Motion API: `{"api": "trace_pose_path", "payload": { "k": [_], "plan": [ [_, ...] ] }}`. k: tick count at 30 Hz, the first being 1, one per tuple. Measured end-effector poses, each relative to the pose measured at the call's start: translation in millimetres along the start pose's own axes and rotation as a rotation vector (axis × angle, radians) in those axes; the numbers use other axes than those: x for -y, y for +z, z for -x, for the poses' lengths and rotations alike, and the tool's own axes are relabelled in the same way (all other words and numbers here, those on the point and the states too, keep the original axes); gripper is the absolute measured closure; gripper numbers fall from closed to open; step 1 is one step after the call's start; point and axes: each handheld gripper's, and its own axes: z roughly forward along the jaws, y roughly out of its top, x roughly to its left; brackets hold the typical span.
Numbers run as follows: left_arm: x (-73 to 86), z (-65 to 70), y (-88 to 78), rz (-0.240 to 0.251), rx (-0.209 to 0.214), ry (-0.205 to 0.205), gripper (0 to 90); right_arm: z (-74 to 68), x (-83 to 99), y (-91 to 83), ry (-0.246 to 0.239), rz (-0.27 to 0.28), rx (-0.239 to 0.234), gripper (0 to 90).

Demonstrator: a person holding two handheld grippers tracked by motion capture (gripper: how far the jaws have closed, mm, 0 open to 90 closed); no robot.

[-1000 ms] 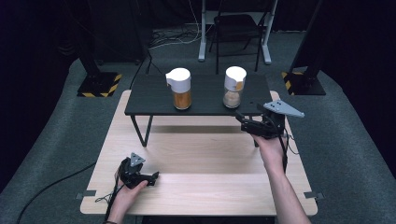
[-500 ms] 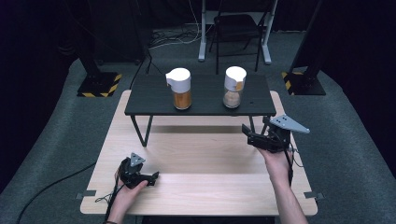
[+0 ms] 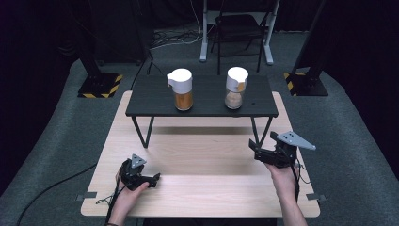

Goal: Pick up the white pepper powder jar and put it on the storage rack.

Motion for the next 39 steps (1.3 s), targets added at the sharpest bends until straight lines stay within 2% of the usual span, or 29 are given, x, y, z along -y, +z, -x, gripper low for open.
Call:
{"api": "trace_pose_path", "payload": {
  "k": [12,25,39],
  "plan": [
    [-0.2,0.2,0.1,0.0,-0.001,-0.001,0.0,4.6,30.1,-1.0,0.016,-0.036,0.008,7.7],
    [-0.8,0.5,0.8,0.0,-0.001,-0.002,0.0,9.2,58.6,-1.3,0.025,-0.047,0.018,2.4],
    [-0.3,0.9,0.5,0.001,0.0,-0.003,0.0,14.7,64.7,0.4,0.028,-0.078,0.012,0.5]
  ]
}}
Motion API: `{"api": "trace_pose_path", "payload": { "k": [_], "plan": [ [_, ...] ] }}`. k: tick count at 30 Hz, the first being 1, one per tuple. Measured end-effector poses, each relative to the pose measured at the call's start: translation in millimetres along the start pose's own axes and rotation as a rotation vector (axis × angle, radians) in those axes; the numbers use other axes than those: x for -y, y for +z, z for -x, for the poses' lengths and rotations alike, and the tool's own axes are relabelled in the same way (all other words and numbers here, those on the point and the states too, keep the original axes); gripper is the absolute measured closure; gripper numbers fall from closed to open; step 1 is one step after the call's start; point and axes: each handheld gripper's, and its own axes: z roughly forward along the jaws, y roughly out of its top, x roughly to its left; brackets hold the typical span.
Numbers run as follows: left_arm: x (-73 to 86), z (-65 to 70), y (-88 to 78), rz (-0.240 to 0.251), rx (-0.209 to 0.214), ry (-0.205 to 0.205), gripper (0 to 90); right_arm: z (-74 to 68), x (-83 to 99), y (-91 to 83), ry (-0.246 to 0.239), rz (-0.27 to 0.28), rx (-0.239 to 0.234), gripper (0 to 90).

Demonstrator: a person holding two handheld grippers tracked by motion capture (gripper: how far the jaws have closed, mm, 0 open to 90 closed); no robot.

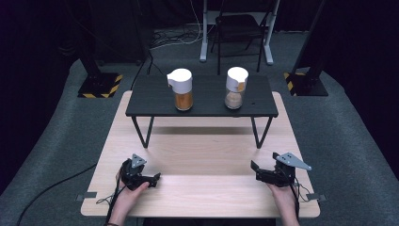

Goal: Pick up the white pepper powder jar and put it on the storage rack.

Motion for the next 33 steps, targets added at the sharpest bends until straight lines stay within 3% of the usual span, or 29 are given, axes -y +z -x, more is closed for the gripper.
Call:
{"api": "trace_pose_path", "payload": {
  "k": [17,33],
  "plan": [
    [0.0,-0.2,-0.2,-0.001,0.001,0.002,0.0,7.3,2.1,22.2,0.01,-0.124,-0.006,1.3],
    [0.0,-0.4,-0.3,-0.001,0.002,0.004,0.0,8.6,-0.9,38.6,-0.016,-0.251,0.006,1.9]
  ]
}}
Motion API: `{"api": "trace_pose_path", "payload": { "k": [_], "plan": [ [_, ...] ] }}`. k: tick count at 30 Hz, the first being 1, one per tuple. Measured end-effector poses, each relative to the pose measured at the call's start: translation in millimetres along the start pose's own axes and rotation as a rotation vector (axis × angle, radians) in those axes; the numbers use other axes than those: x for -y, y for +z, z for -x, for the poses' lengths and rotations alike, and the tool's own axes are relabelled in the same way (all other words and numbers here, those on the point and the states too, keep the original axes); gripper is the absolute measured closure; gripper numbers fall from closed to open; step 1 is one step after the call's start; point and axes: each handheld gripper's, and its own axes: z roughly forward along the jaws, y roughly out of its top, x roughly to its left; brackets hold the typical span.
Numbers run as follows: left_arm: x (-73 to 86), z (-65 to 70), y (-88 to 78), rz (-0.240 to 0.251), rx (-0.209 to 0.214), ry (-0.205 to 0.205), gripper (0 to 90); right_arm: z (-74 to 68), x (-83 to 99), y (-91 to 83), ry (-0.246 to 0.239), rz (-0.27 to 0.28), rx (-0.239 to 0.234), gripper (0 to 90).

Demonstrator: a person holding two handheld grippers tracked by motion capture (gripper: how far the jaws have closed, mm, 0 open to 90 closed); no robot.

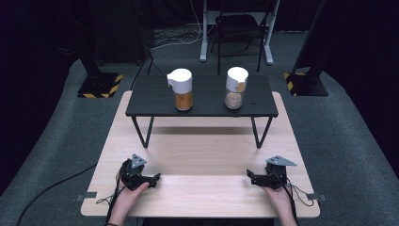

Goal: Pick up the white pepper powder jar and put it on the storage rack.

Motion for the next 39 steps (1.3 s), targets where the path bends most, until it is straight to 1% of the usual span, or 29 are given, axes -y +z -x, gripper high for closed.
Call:
{"api": "trace_pose_path", "payload": {
  "k": [10,14,18,19,39],
  "plan": [
    [0.0,0.0,0.0,0.0,0.0,0.0,0.0,-5.3,-5.9,3.8,-0.009,-0.056,0.012,2.8],
    [0.0,0.0,0.0,0.0,0.0,0.001,0.0,-12.9,-9.5,5.9,-0.046,-0.081,0.033,3.1],
    [0.0,0.0,0.0,0.0,0.0,0.001,0.0,-23.4,-12.6,8.5,-0.099,-0.106,0.066,3.1],
    [0.0,0.0,0.0,0.0,0.0,0.001,0.0,-23.9,-12.7,8.7,-0.103,-0.107,0.064,3.2],
    [0.0,0.0,0.0,0.0,0.0,0.001,0.0,-23.6,-14.6,10.3,-0.109,-0.118,0.054,0.0]
  ]
}}
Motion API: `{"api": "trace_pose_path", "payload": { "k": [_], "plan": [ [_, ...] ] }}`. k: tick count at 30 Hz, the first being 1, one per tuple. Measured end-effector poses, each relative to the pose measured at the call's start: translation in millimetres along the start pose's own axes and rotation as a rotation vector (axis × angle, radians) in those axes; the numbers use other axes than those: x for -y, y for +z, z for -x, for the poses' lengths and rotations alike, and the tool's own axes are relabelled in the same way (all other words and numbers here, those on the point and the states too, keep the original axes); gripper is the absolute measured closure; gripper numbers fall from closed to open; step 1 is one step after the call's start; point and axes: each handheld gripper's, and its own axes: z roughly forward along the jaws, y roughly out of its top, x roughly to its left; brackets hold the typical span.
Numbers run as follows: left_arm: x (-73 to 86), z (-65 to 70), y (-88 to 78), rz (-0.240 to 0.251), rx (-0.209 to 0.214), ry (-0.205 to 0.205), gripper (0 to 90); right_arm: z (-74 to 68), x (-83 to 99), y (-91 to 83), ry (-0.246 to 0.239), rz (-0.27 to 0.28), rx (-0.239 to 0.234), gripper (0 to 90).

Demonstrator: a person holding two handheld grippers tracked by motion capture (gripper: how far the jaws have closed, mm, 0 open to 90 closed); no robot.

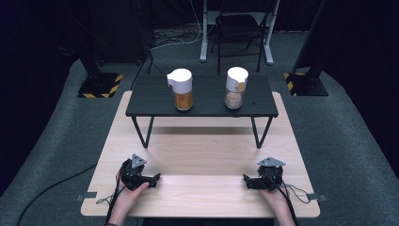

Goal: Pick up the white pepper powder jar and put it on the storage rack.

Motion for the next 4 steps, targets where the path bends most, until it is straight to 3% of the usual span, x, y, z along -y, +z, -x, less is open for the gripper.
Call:
{"api": "trace_pose_path", "payload": {
  "k": [4],
  "plan": [
    [0.0,0.0,0.0,0.0,0.0,0.0,0.0,0.2,-0.1,0.1,-0.001,0.0,-0.001,0.0]
  ]
}}
